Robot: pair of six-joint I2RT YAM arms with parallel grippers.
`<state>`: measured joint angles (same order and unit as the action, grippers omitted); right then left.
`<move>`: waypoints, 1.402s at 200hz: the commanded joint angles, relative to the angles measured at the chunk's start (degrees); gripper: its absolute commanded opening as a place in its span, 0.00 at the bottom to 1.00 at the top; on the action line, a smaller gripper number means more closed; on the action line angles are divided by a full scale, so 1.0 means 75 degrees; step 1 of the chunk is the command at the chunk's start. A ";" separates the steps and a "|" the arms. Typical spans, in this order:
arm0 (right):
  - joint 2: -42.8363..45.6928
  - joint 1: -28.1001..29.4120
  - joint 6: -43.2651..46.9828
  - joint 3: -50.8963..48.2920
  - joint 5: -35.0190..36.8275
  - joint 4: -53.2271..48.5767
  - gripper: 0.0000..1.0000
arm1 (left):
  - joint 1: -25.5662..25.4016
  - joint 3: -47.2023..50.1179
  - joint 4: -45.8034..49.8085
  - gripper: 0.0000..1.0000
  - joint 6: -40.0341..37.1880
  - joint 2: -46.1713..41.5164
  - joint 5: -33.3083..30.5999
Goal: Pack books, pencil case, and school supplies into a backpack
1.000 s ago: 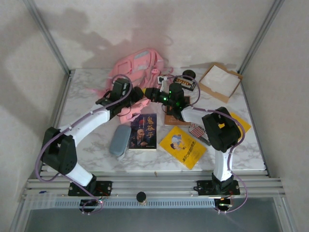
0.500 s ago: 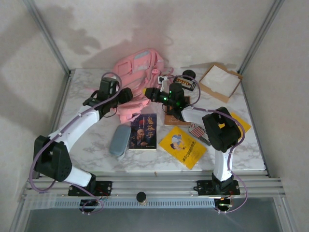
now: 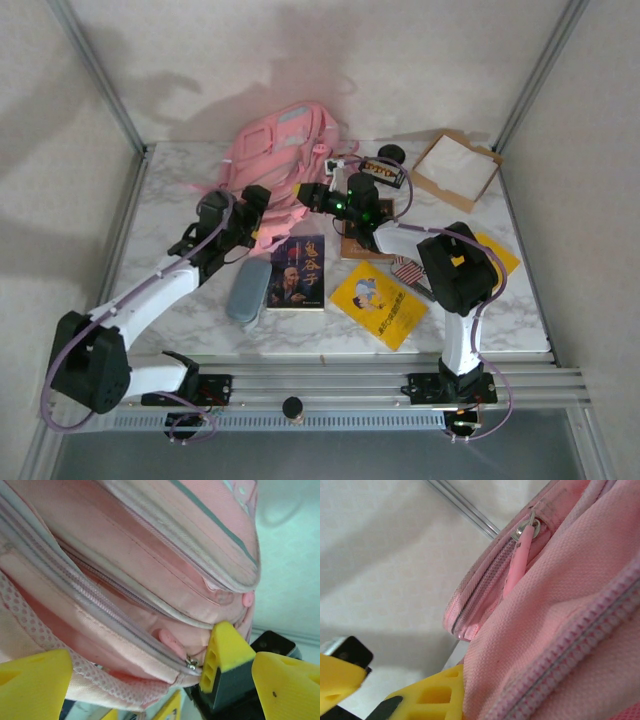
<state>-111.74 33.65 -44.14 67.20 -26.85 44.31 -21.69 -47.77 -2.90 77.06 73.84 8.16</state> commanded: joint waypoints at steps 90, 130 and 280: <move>0.0438 0.0160 0.0415 0.0129 0.0200 0.1183 0.00 | -0.0381 0.0059 -0.0192 0.74 0.2492 0.1293 0.0381; 0.0465 0.0190 0.0208 -0.0038 0.0472 0.1439 0.00 | -0.0565 0.0191 -0.0445 0.56 0.2763 0.1594 0.0552; 0.0787 0.0157 -0.1007 -0.0028 0.1284 -0.1116 0.31 | -0.0670 0.0498 -0.2060 0.00 0.1775 0.1231 -0.0428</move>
<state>-109.75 34.44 -48.56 65.58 -20.95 38.41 -25.21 -45.41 -11.40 92.47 86.00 7.01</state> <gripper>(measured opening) 0.241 0.047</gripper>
